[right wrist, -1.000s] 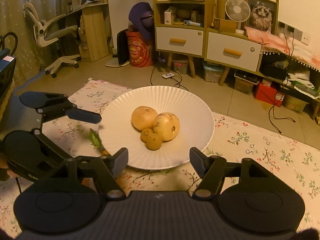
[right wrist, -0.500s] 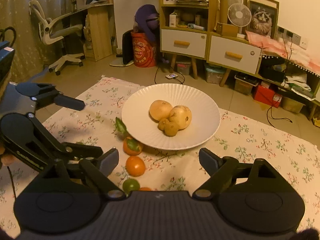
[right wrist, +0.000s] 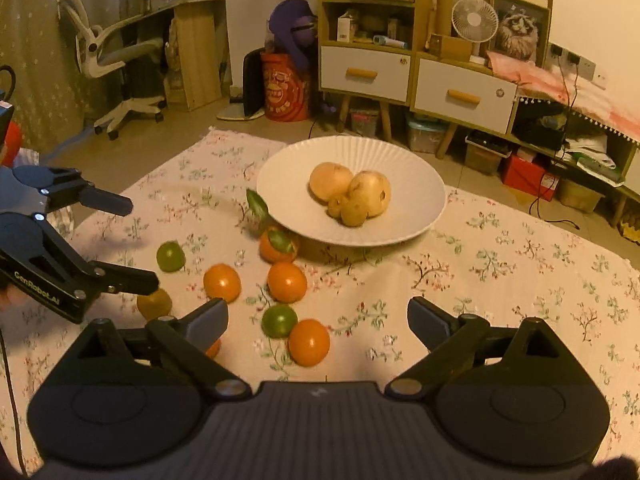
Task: Organize fruits
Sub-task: 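Withdraw both open tools from the plate, then grasp an olive-brown fruit with the left tool while the right tool grasps an orange, then carry the olive-brown fruit to the plate with the left tool while the right tool carries the orange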
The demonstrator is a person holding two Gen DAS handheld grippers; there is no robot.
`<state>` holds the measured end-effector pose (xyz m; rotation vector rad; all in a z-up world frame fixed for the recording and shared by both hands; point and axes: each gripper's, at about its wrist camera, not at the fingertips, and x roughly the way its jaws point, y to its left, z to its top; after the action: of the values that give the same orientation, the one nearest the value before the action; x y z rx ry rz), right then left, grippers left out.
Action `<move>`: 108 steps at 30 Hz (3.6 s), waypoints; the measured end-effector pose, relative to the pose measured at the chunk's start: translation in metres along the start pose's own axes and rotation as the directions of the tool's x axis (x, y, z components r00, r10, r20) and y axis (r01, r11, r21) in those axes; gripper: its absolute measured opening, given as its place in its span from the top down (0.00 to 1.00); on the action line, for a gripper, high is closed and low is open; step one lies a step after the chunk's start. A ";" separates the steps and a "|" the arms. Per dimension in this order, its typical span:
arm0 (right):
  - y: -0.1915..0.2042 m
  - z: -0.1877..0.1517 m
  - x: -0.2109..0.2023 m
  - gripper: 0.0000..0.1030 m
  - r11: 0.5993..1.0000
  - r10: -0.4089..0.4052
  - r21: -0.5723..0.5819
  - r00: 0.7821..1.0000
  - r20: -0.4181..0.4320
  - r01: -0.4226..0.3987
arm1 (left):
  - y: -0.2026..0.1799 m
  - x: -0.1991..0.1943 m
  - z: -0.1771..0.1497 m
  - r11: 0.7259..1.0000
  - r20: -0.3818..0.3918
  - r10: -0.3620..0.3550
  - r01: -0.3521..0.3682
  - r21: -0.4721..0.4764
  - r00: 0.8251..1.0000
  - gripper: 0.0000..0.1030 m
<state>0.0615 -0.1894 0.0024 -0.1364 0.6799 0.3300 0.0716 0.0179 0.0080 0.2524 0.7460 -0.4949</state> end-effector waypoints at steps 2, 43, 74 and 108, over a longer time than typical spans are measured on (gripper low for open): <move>0.000 -0.004 -0.002 0.07 1.000 0.000 0.006 1.000 0.003 0.000 | 0.001 -0.002 -0.006 1.000 -0.004 0.000 0.000 -0.002 1.000 0.08; 0.009 -0.036 0.035 0.23 0.997 0.041 -0.055 0.995 -0.095 -0.046 | -0.022 0.019 -0.041 0.985 -0.074 -0.124 0.132 0.109 0.989 0.34; 0.012 -0.027 0.040 0.62 0.995 0.037 -0.090 0.996 -0.075 -0.044 | -0.014 0.018 -0.034 0.994 -0.077 -0.100 0.104 0.042 0.992 0.72; 0.005 -0.011 0.029 0.74 0.997 0.043 -0.060 0.999 -0.017 -0.044 | -0.012 0.015 -0.016 0.994 -0.032 -0.101 0.102 0.033 0.994 0.81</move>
<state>0.0743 -0.1799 -0.0244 -0.1819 0.6894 0.3918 0.0657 0.0088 -0.0140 0.2560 0.7830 -0.6019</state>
